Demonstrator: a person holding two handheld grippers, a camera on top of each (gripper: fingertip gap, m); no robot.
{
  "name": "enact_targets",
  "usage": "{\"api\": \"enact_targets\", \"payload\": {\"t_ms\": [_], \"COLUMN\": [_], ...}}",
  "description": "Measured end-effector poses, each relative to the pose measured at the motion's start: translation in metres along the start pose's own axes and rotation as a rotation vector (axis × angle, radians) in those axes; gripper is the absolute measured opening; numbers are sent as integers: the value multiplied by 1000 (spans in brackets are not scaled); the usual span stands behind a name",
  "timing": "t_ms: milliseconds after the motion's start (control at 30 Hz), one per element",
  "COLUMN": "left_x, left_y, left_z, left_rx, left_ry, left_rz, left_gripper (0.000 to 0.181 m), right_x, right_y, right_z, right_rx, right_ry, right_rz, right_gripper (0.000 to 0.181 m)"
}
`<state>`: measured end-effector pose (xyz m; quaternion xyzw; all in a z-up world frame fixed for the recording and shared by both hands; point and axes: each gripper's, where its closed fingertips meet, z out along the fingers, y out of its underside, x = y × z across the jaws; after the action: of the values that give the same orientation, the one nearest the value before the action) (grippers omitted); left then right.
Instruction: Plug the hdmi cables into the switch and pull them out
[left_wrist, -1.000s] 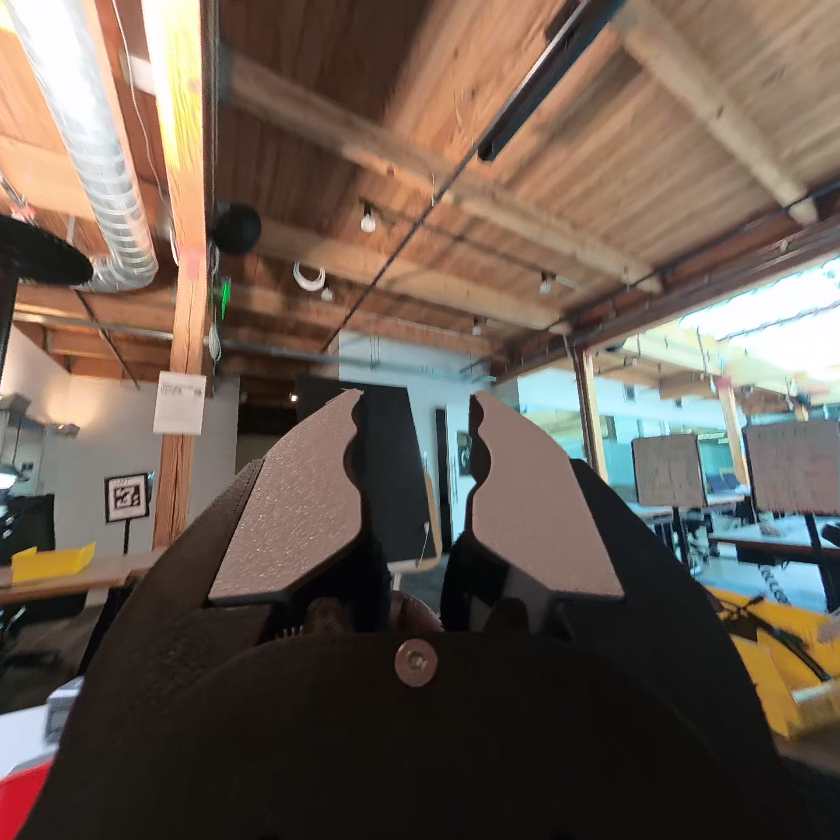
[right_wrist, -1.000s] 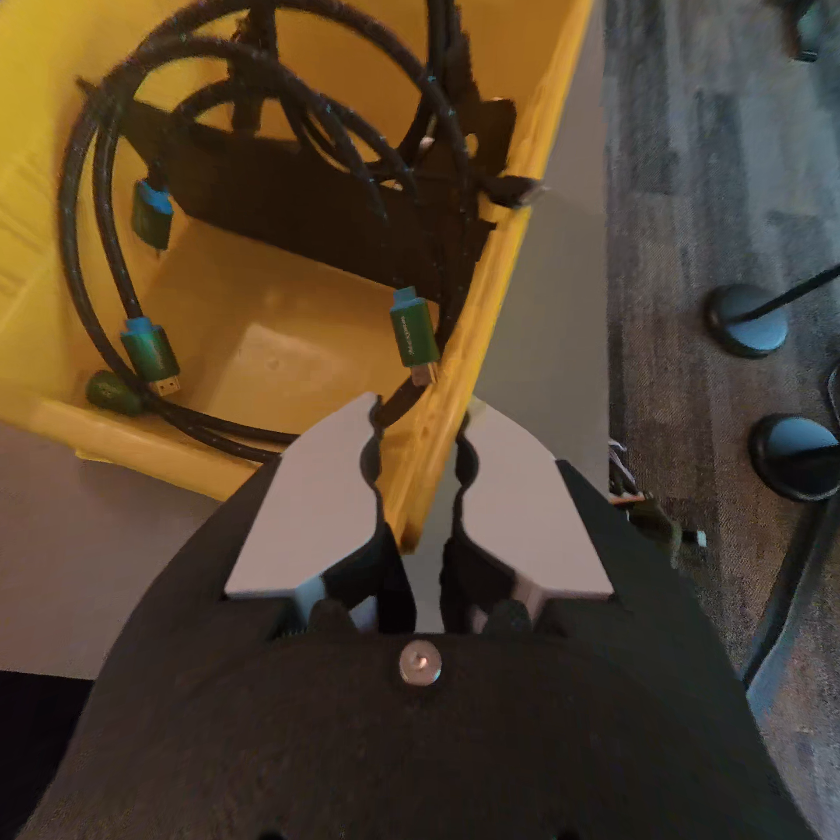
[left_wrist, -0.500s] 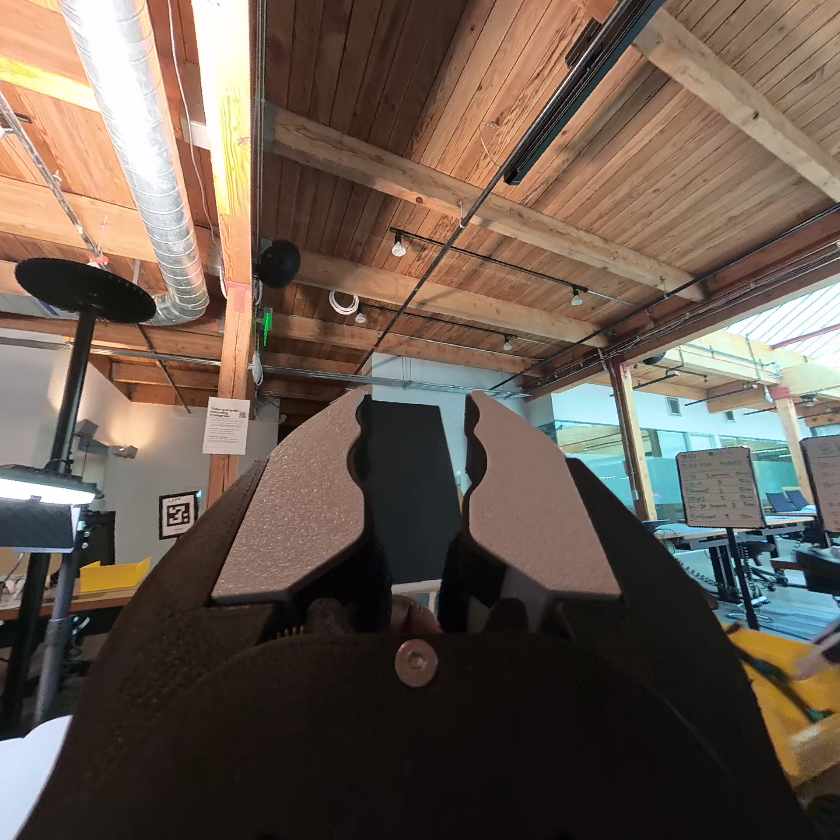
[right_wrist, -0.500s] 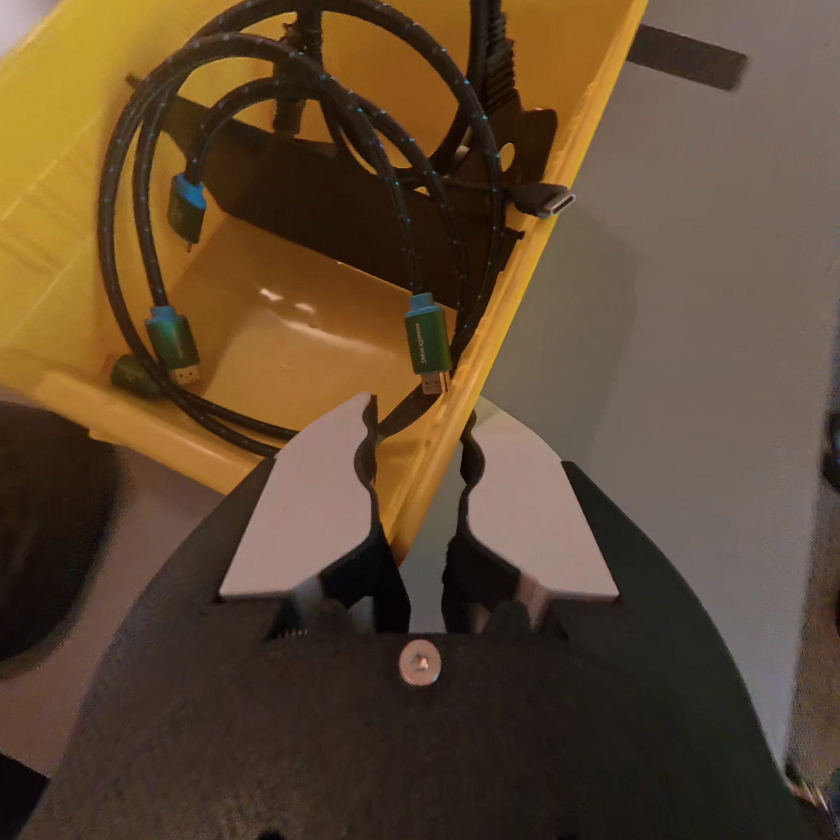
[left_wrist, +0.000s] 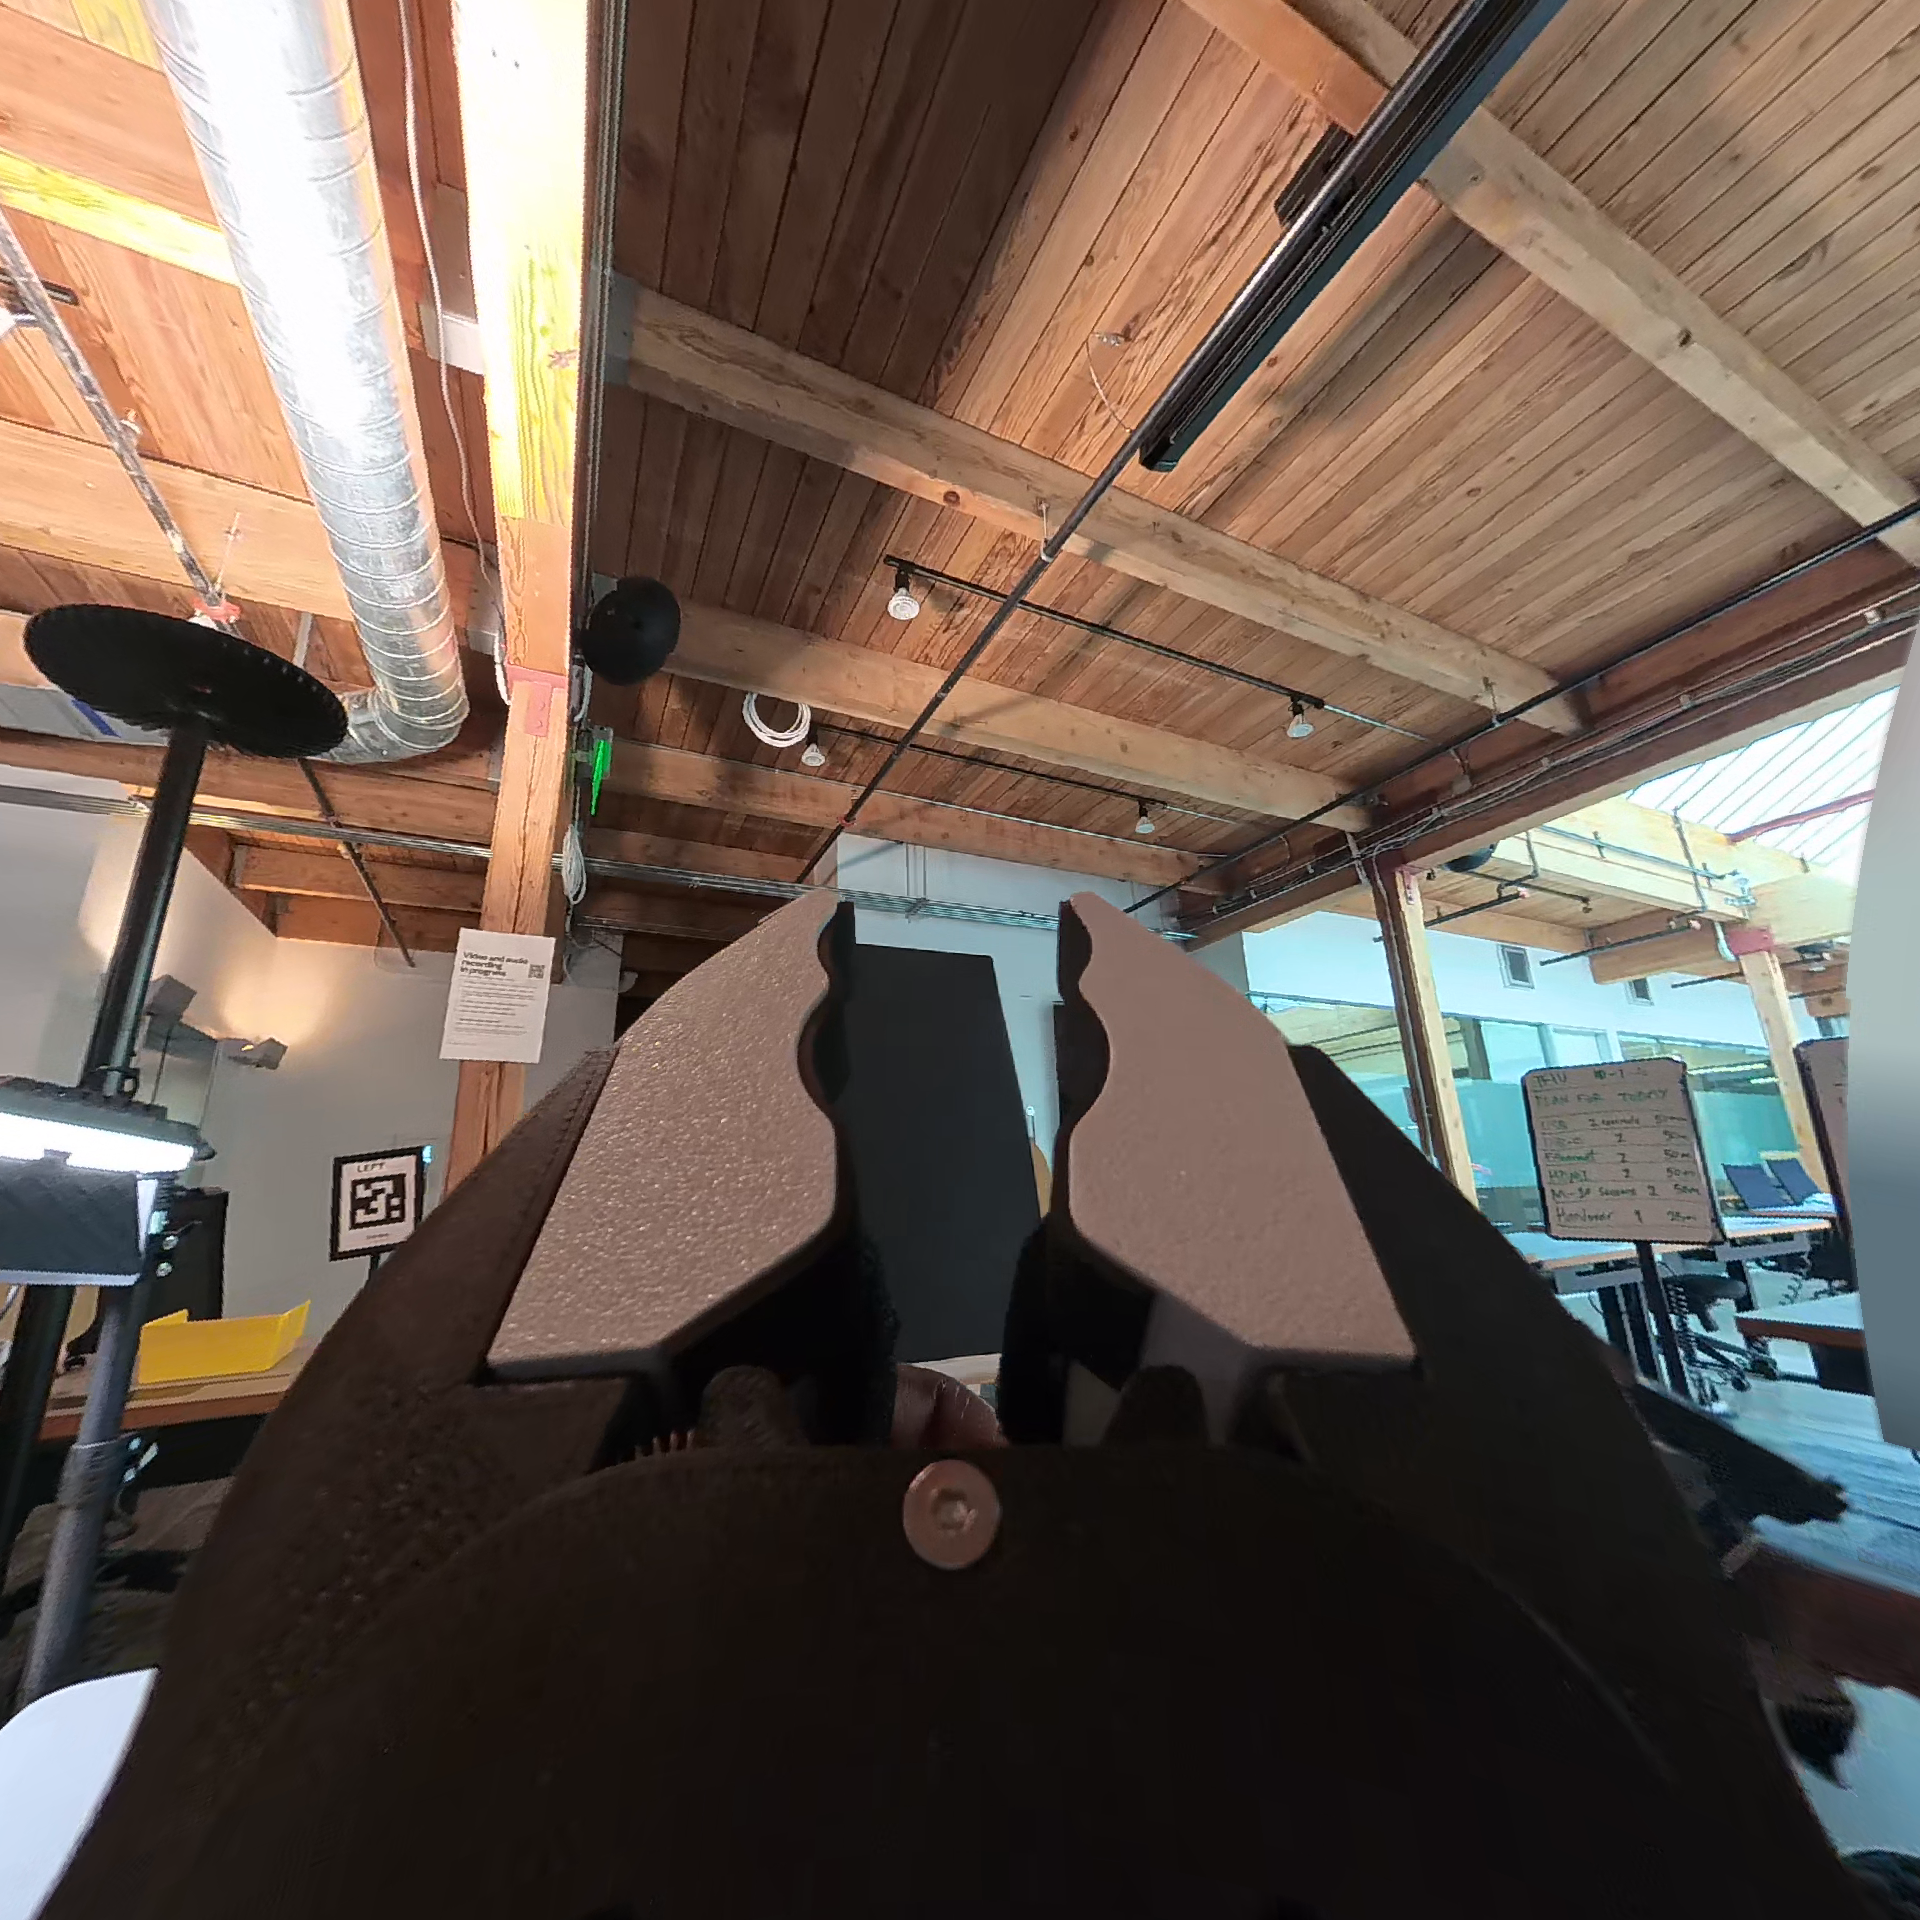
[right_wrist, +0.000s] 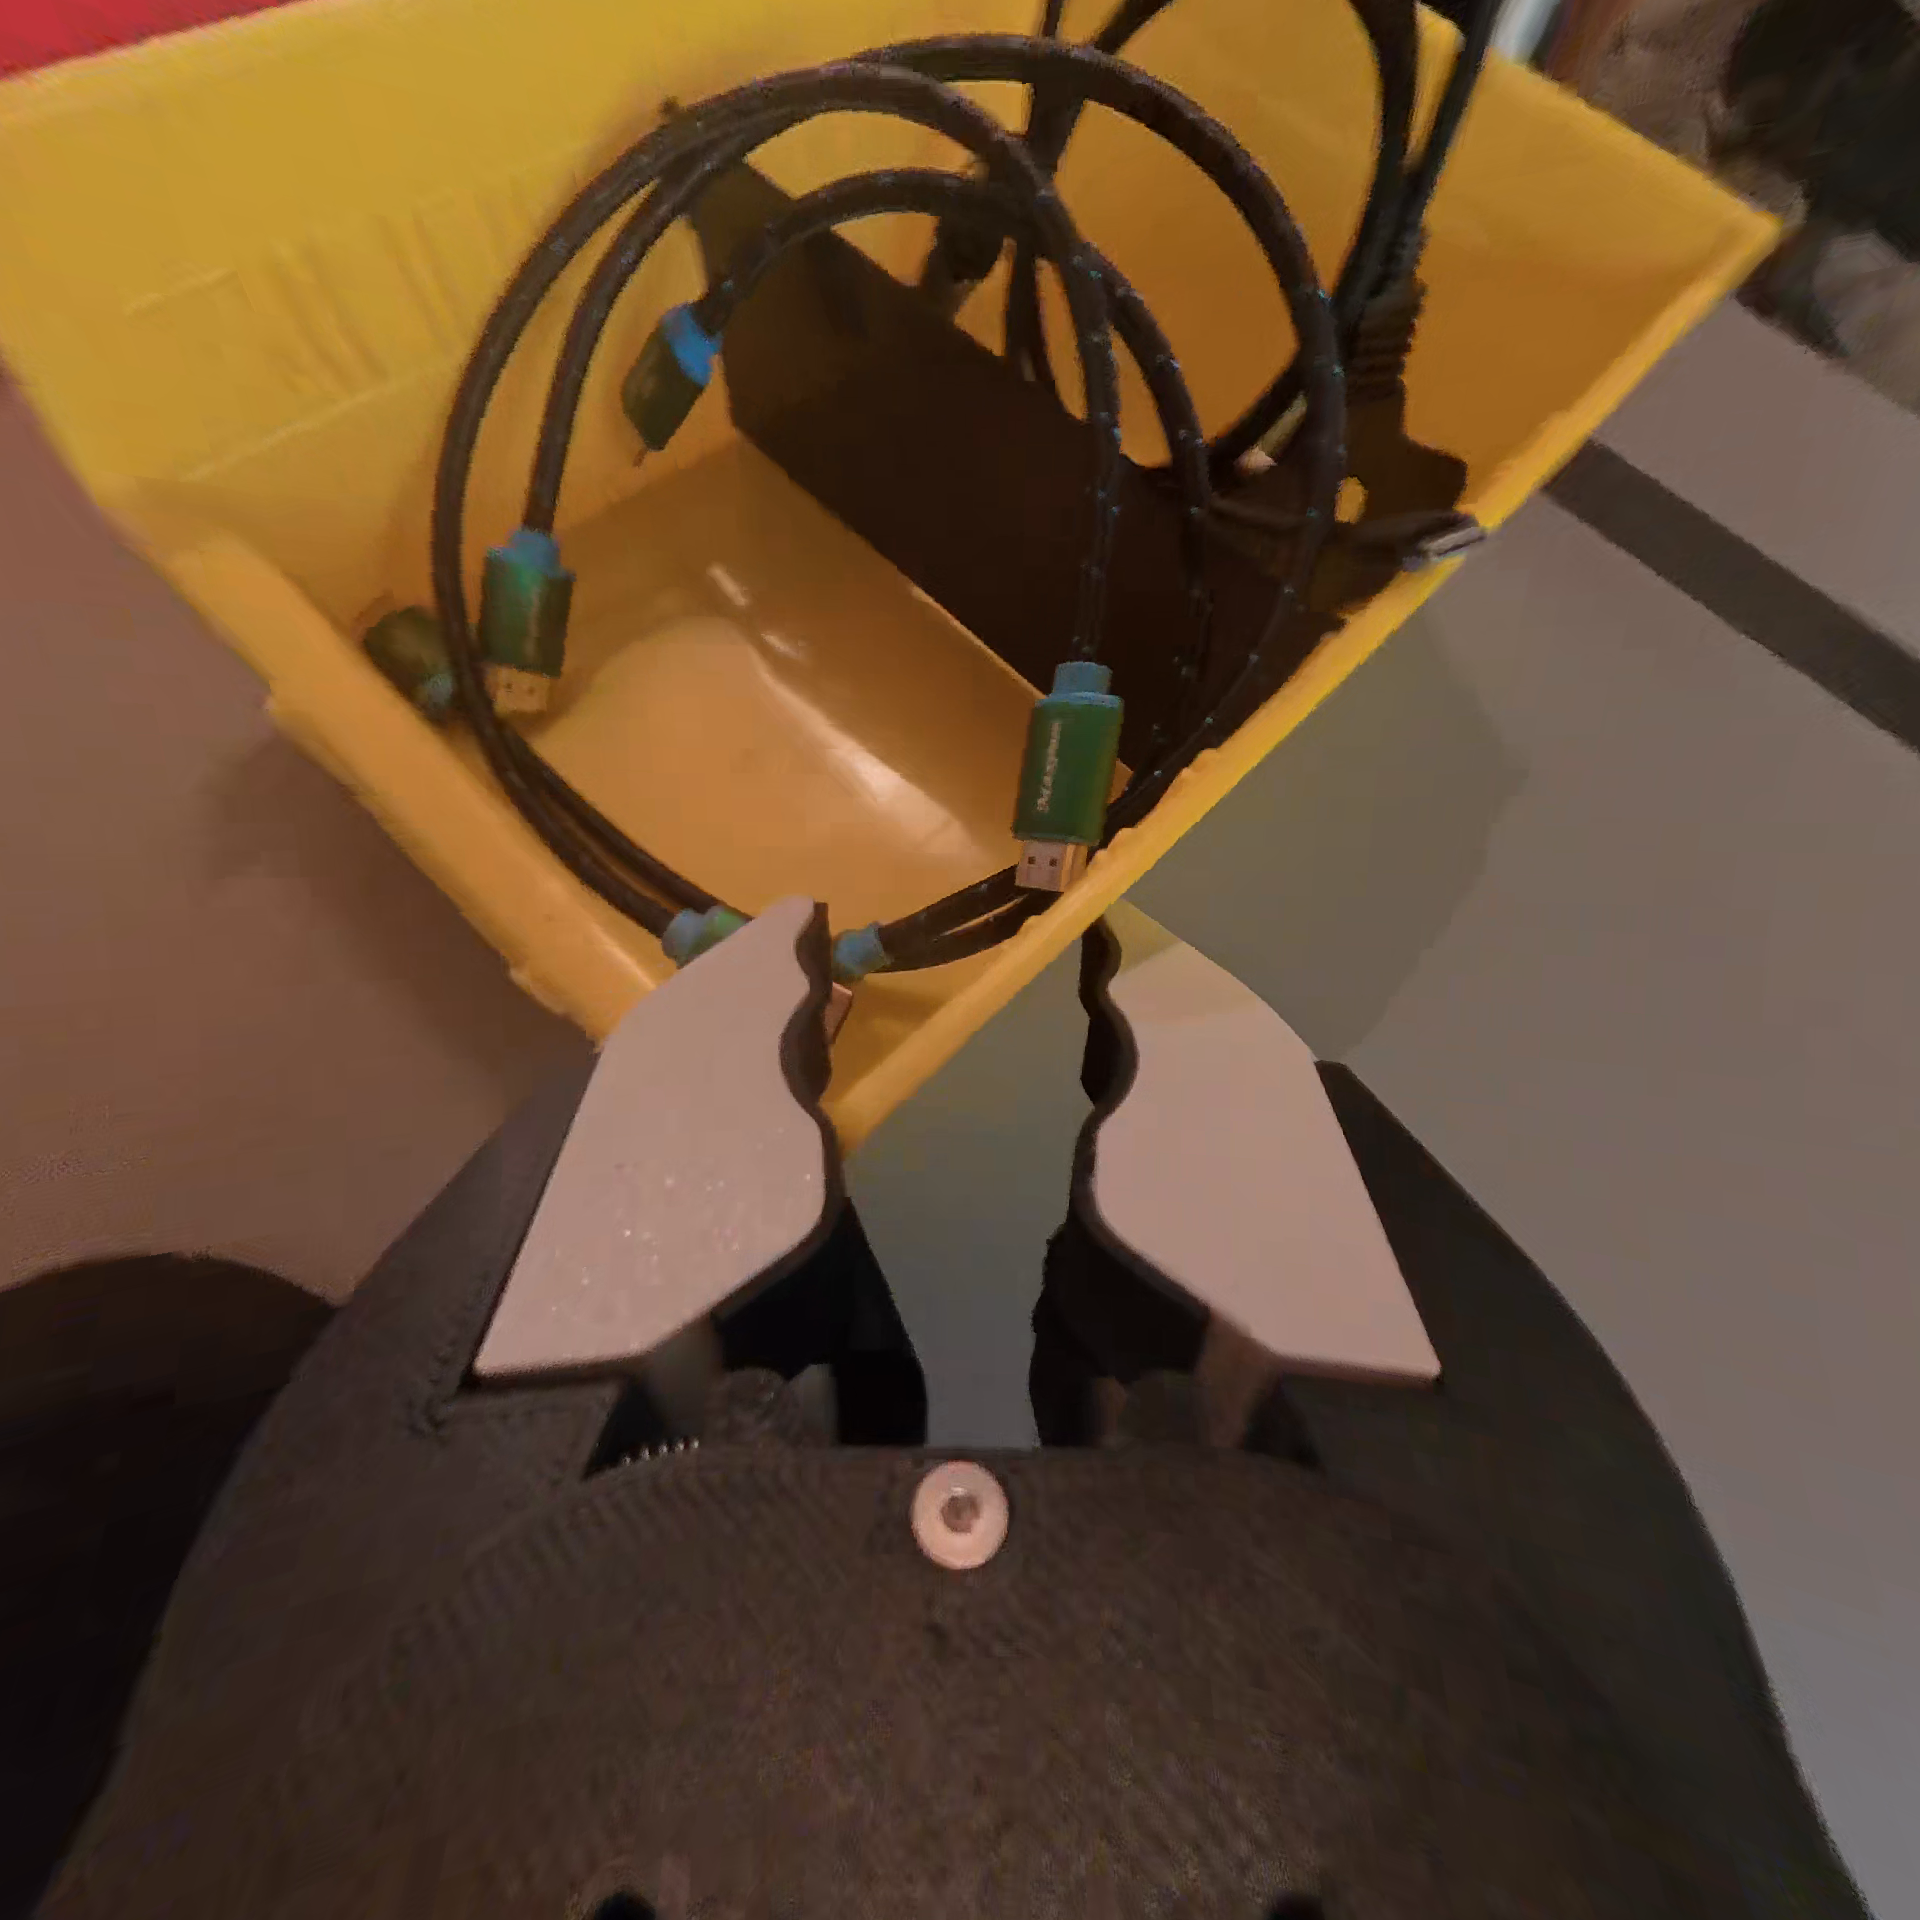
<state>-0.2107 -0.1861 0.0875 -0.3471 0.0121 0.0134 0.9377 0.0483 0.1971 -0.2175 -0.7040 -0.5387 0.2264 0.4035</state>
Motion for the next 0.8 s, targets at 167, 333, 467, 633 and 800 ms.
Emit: {"api": "enact_targets", "payload": {"t_ms": [167,333,467,633,800], "left_x": [6,-2,-5,-7,-9], "left_y": [4,-3,-11,-19,-20], "left_z": [2,-4,-9,-14,-18], "left_rx": [-20,5,28,50,37], "left_ry": [27,9,-7,-17,-16], "left_rz": [19,12,20,44,46], "left_gripper": [36,36,36,35,35], "right_x": [-50,-71,-83,-97,-104], "right_y": [-34,-56,-74,-92,-108], "right_z": [45,76,102,126,146], "right_rx": [-18,-67,-87,-84,-43], "right_ry": [34,-23,-39,-49,-70], "right_rz": [-174,-256,-311,-324,-342], "right_gripper": [51,49,45,44,43]}}
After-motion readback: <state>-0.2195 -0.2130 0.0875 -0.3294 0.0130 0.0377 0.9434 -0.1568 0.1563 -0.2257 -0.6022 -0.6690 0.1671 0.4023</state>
